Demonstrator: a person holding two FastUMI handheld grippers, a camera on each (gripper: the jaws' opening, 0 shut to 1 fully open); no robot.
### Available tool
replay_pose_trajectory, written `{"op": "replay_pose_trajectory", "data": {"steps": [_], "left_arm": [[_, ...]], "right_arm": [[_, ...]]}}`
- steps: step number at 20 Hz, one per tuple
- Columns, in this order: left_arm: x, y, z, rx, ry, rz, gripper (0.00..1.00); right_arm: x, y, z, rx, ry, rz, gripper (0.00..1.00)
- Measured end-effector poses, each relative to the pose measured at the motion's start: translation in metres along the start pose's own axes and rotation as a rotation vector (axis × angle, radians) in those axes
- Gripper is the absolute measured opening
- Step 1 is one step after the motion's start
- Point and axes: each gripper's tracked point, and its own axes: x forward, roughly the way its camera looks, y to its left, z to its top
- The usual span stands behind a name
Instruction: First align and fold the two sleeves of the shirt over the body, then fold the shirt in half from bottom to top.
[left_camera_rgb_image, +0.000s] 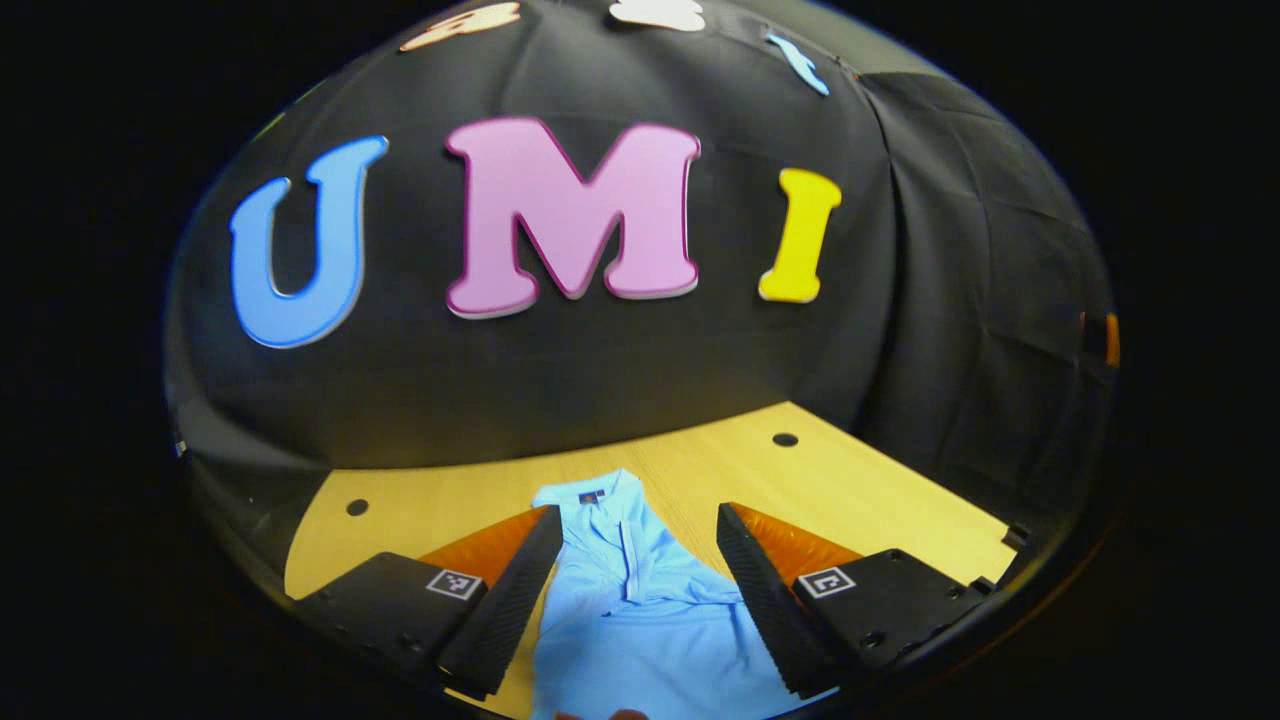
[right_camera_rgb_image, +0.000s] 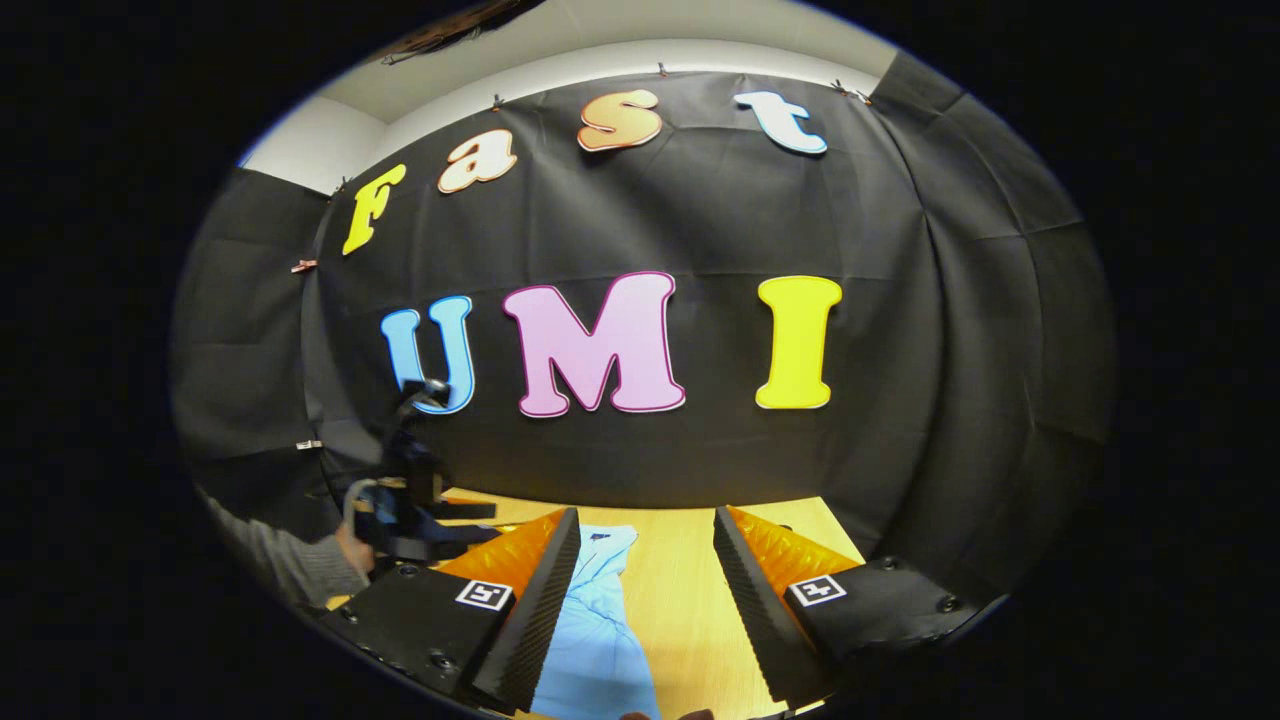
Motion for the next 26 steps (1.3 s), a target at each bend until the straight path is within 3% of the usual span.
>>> {"op": "replay_pose_trajectory", "data": {"steps": [6,10,14,15,16,18,22,26], "left_arm": [[-0.144,0.026,0.058,0.013,-0.233,0.127,0.98],[-0.210,0.021,0.055,0.071,-0.258,0.146,0.98],[-0.238,0.011,-0.001,0.000,-0.133,0.111,0.98],[-0.242,0.013,-0.024,-0.022,-0.082,0.110,0.98],[-0.244,0.015,-0.047,-0.043,-0.031,0.110,0.99],[-0.245,0.021,-0.092,-0.073,0.070,0.114,0.99],[-0.235,0.031,-0.187,-0.098,0.257,0.107,0.99],[-0.222,0.055,-0.271,-0.145,0.420,0.137,0.99]], "right_arm": [[-0.013,0.032,0.003,-0.043,-0.024,0.010,0.84],[-0.025,0.056,0.000,-0.068,-0.022,0.028,0.84],[-0.044,0.064,-0.021,-0.074,0.039,0.025,0.85],[-0.048,0.064,-0.032,-0.080,0.070,0.027,0.92],[-0.054,0.063,-0.047,-0.092,0.108,0.024,0.87],[-0.063,0.055,-0.078,-0.107,0.184,0.014,0.90],[-0.073,0.045,-0.171,-0.064,0.401,0.022,0.92],[-0.075,0.016,-0.272,0.019,0.643,-0.033,0.92]]}}
